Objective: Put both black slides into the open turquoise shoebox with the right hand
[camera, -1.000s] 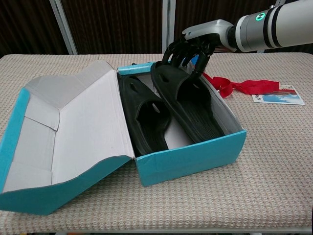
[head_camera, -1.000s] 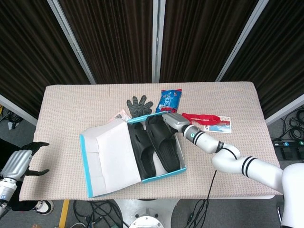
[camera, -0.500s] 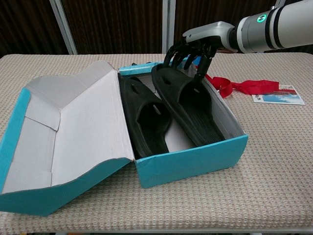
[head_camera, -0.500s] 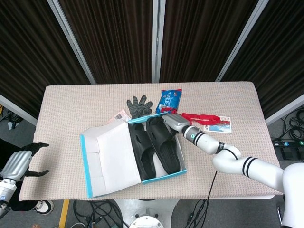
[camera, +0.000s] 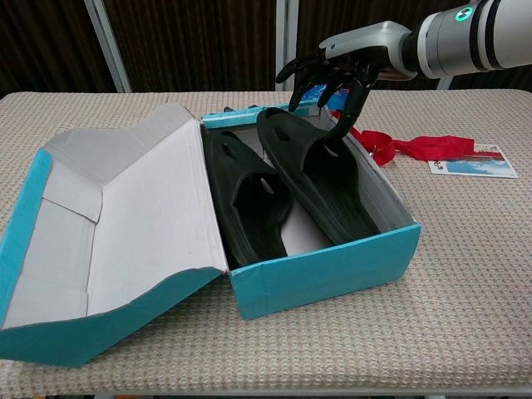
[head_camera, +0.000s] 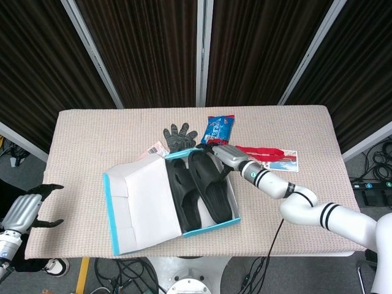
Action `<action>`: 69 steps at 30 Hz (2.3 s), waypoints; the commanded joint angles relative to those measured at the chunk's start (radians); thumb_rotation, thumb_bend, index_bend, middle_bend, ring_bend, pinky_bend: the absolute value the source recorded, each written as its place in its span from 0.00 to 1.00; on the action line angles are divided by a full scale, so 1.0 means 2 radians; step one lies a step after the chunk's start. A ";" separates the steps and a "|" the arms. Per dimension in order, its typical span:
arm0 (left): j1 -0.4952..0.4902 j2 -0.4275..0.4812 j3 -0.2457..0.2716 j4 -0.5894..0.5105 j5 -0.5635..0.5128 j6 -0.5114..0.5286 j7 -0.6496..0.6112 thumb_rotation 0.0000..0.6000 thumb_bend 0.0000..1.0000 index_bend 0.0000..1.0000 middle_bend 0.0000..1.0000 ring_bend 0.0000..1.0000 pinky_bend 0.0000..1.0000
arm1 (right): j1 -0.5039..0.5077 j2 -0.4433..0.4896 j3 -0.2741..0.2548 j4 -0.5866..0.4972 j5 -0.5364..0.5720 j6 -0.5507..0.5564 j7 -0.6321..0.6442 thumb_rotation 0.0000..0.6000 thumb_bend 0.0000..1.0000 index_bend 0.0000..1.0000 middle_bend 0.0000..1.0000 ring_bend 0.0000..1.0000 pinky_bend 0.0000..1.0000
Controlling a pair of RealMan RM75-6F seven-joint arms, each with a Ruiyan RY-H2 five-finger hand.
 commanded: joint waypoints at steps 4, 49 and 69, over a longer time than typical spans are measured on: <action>0.001 0.001 0.001 -0.002 0.002 0.003 0.001 1.00 0.08 0.20 0.21 0.15 0.21 | -0.009 0.029 0.013 -0.051 -0.013 0.035 0.007 1.00 0.00 0.07 0.21 0.00 0.15; 0.000 0.001 0.001 -0.005 0.001 0.001 0.002 1.00 0.08 0.20 0.21 0.15 0.21 | -0.034 0.027 -0.037 -0.066 -0.103 0.090 0.205 1.00 0.00 0.03 0.24 0.05 0.19; -0.011 0.004 -0.016 -0.025 0.007 0.016 0.029 1.00 0.08 0.20 0.21 0.15 0.21 | -0.288 0.132 -0.109 -0.236 -0.053 0.454 -0.407 1.00 0.01 0.06 0.14 0.00 0.06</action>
